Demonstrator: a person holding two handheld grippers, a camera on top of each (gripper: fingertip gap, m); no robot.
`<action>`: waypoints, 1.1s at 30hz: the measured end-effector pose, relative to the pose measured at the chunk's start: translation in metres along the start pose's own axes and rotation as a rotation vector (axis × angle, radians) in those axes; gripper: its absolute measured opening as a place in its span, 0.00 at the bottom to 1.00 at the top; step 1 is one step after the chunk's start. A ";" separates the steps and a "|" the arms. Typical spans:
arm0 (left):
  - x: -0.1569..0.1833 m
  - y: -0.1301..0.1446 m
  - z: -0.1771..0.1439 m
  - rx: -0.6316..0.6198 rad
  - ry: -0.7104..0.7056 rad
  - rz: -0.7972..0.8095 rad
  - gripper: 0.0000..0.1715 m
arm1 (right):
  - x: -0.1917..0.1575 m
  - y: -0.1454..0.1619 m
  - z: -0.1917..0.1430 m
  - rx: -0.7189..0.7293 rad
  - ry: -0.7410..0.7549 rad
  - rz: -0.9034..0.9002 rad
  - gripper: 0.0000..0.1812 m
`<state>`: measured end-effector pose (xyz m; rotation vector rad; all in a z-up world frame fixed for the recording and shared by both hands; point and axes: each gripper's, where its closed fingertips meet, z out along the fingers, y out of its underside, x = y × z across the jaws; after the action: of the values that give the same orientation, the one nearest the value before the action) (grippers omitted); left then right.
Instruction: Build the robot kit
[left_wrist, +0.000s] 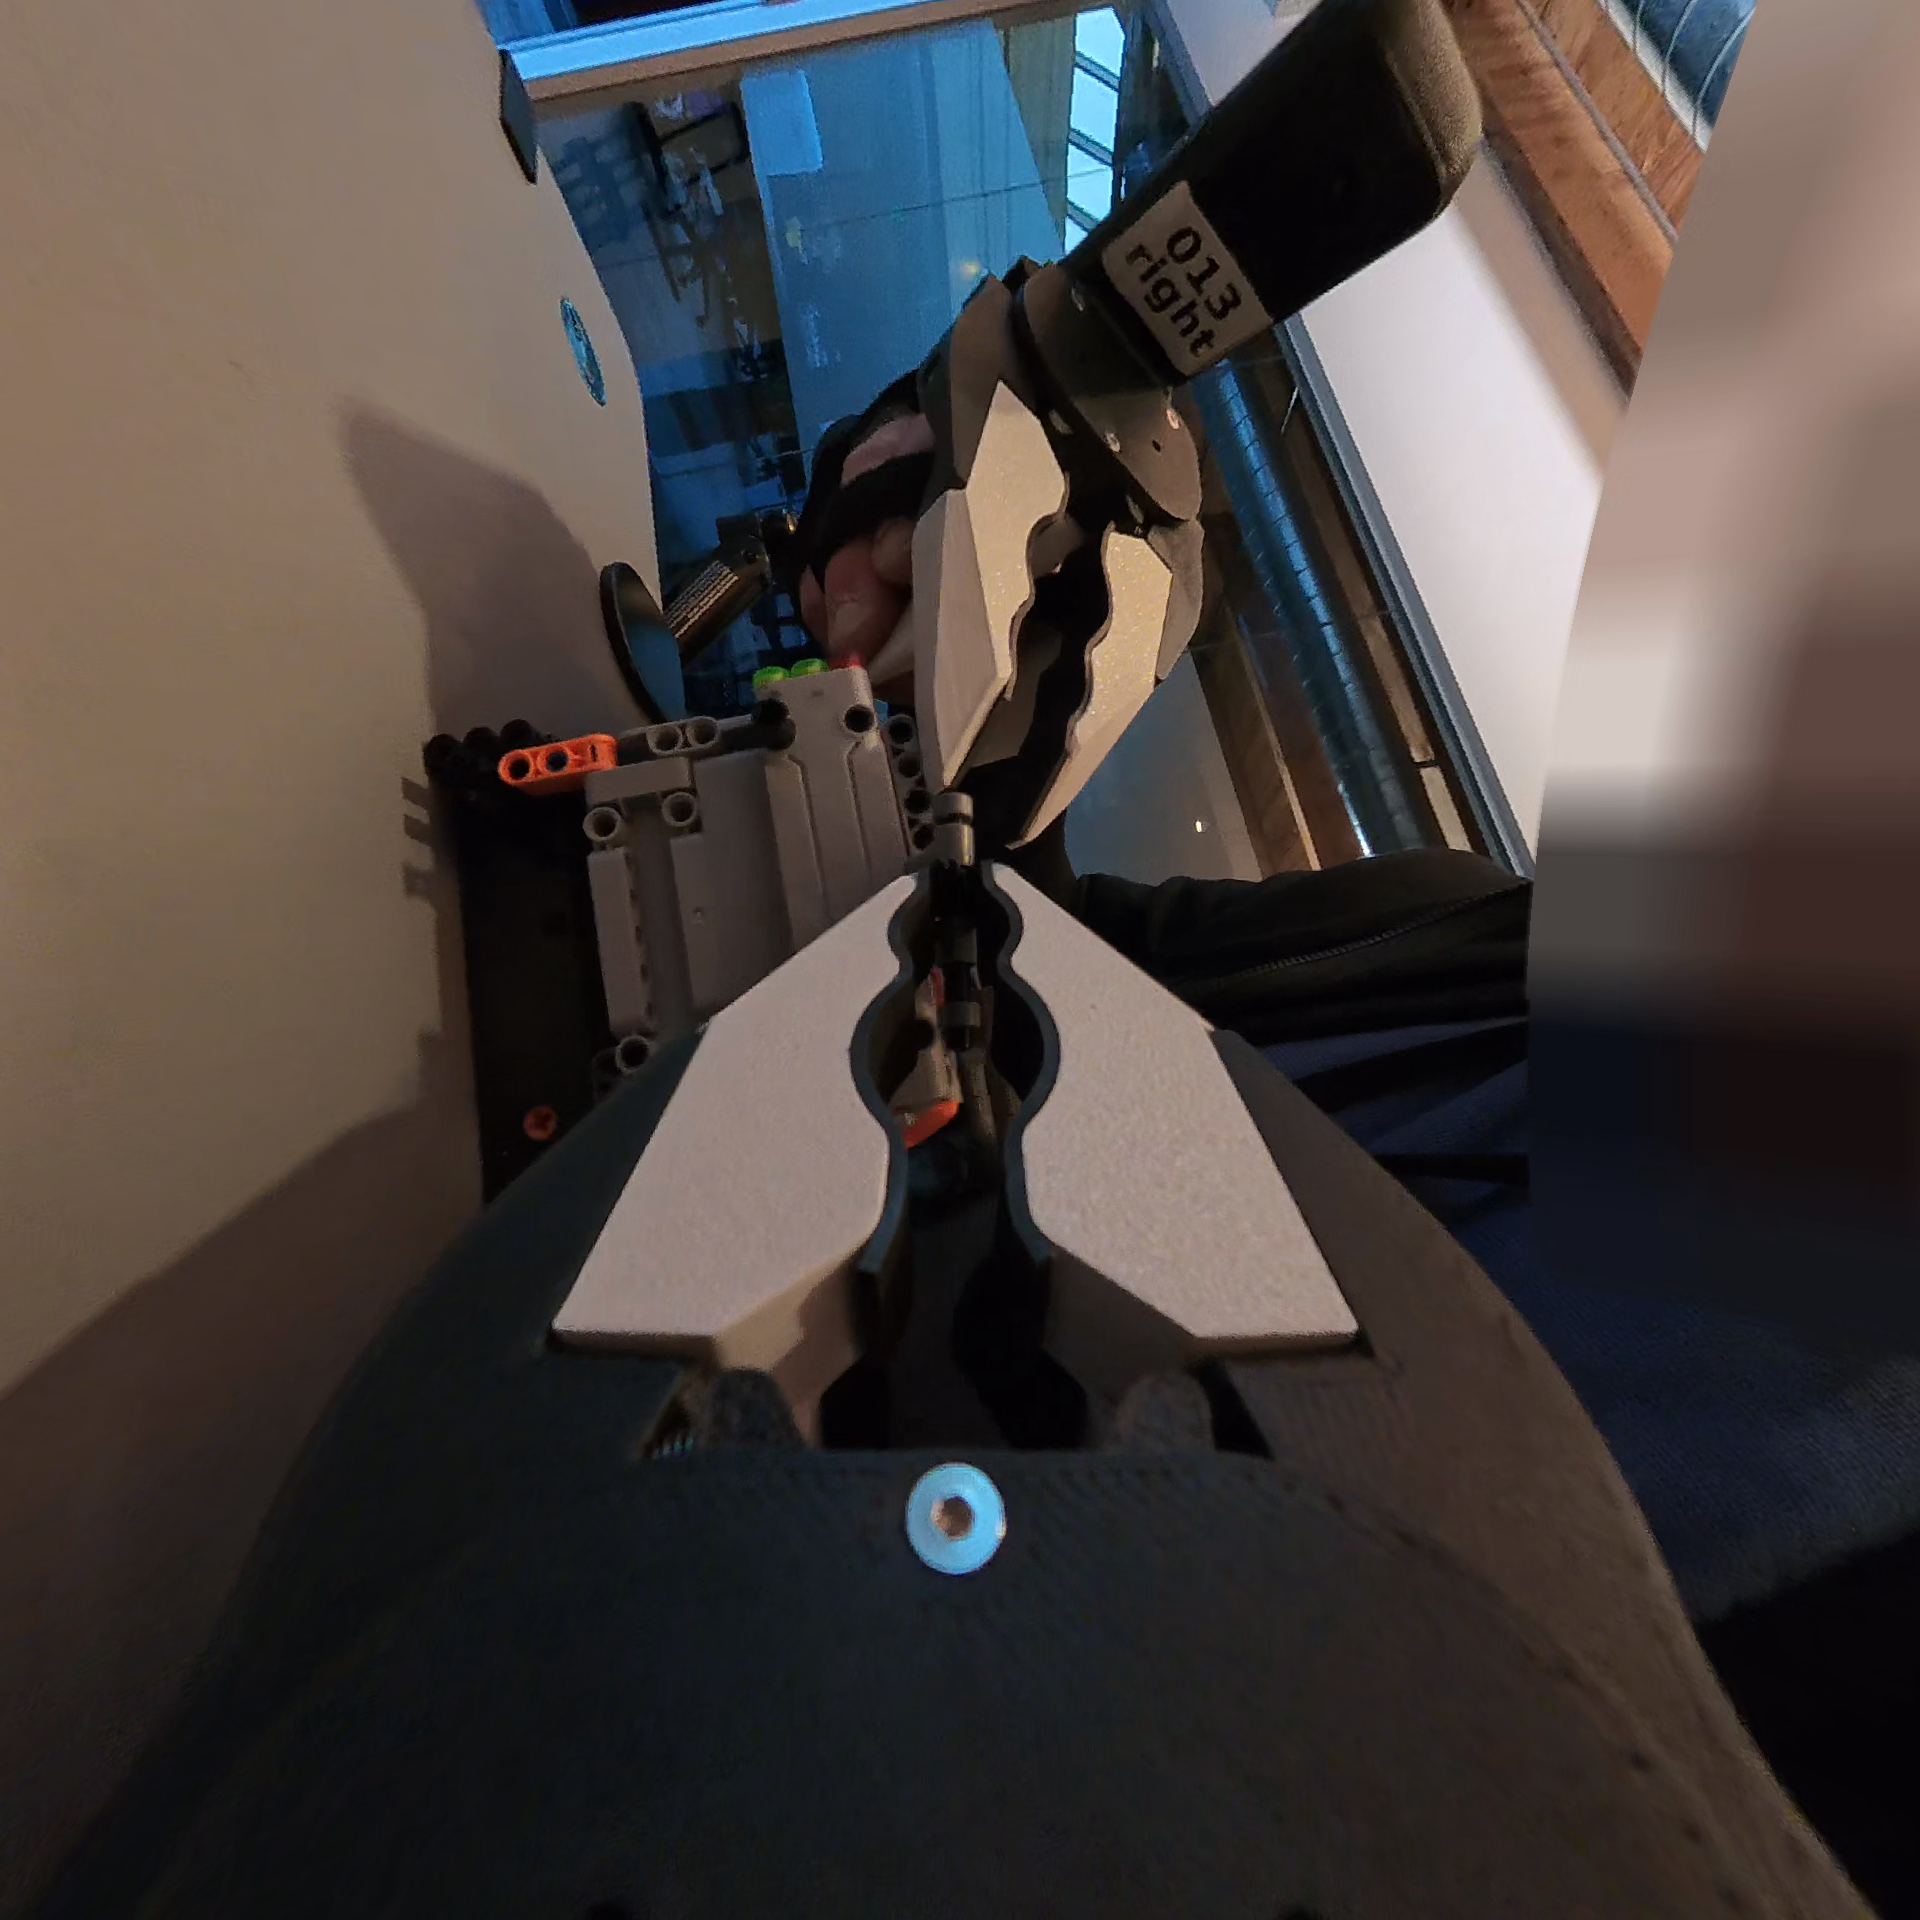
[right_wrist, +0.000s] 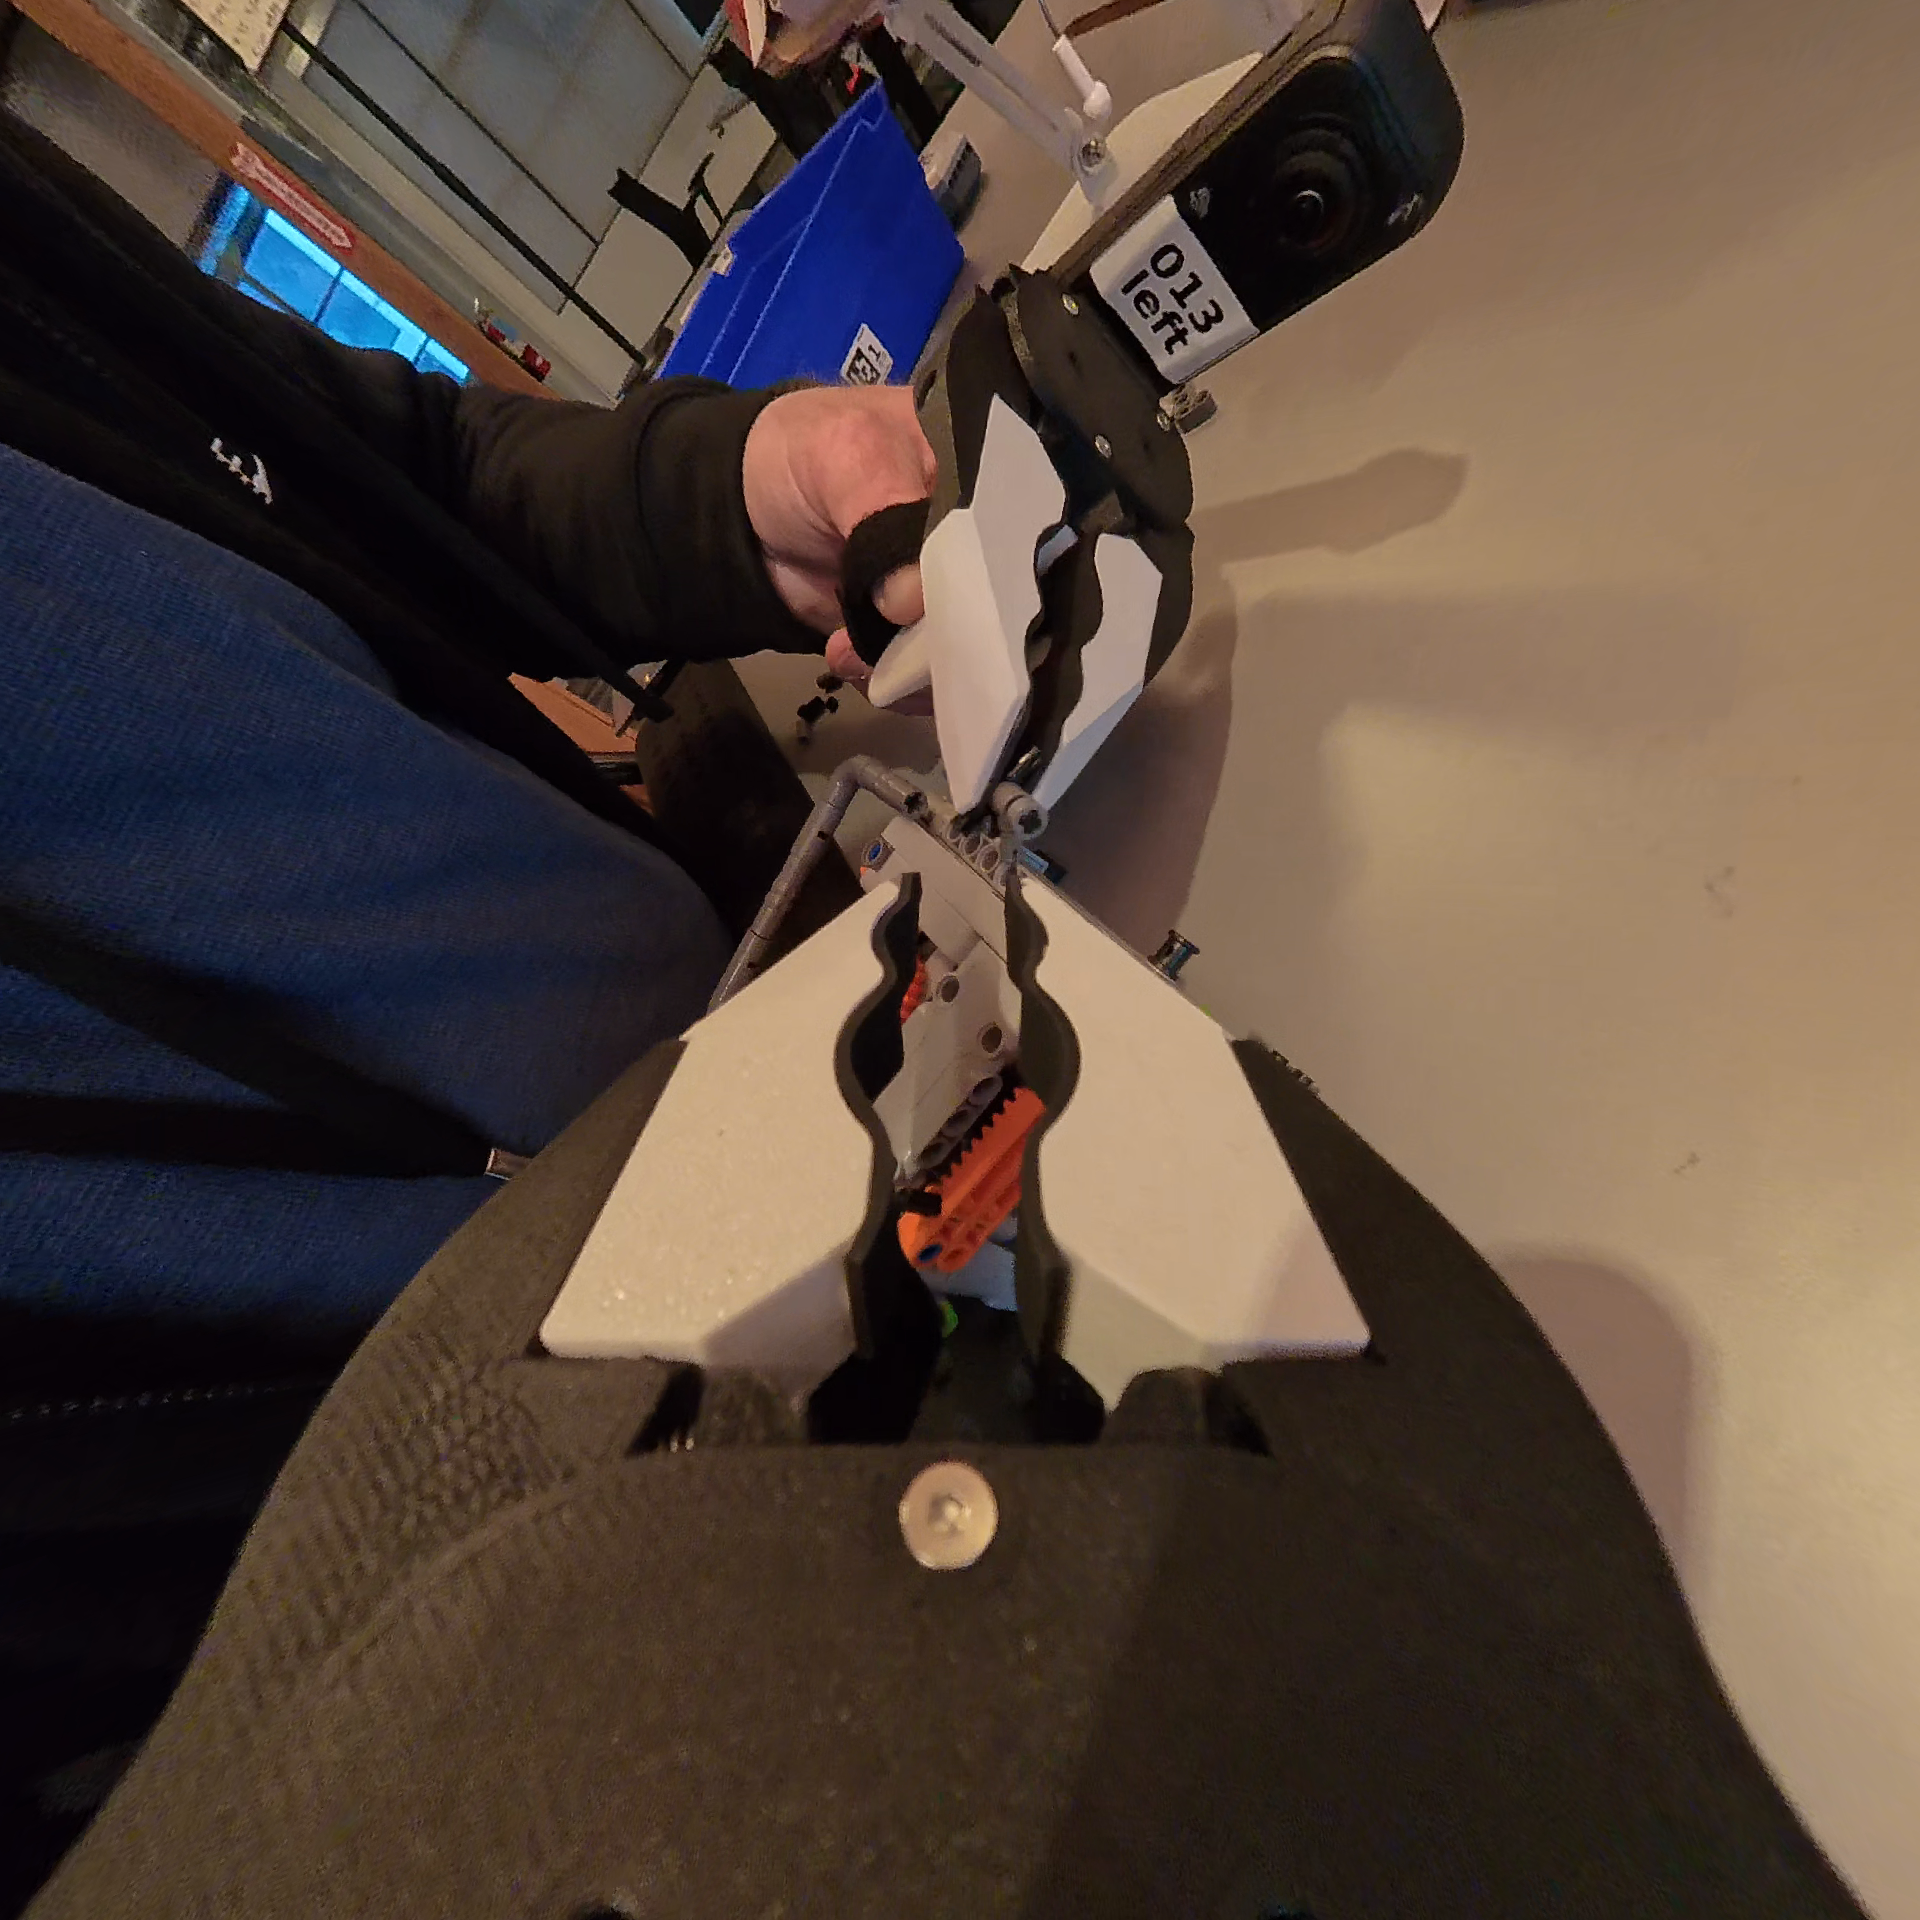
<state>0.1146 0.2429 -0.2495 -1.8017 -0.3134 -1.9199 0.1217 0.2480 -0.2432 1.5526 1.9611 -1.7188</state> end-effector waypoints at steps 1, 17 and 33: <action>-0.002 0.000 -0.001 0.002 -0.006 0.001 0.03 | -0.001 0.000 0.000 0.006 -0.001 -0.002 0.07; 0.009 0.002 0.008 0.033 0.012 0.003 0.02 | -0.001 0.003 -0.003 0.066 0.123 -0.089 0.10; 0.004 0.000 0.003 0.101 0.039 -0.031 0.02 | 0.007 0.006 0.001 0.049 0.238 -0.214 0.14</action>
<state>0.1173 0.2432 -0.2457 -1.7012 -0.4203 -1.9226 0.1220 0.2503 -0.2516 1.6882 2.2912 -1.7393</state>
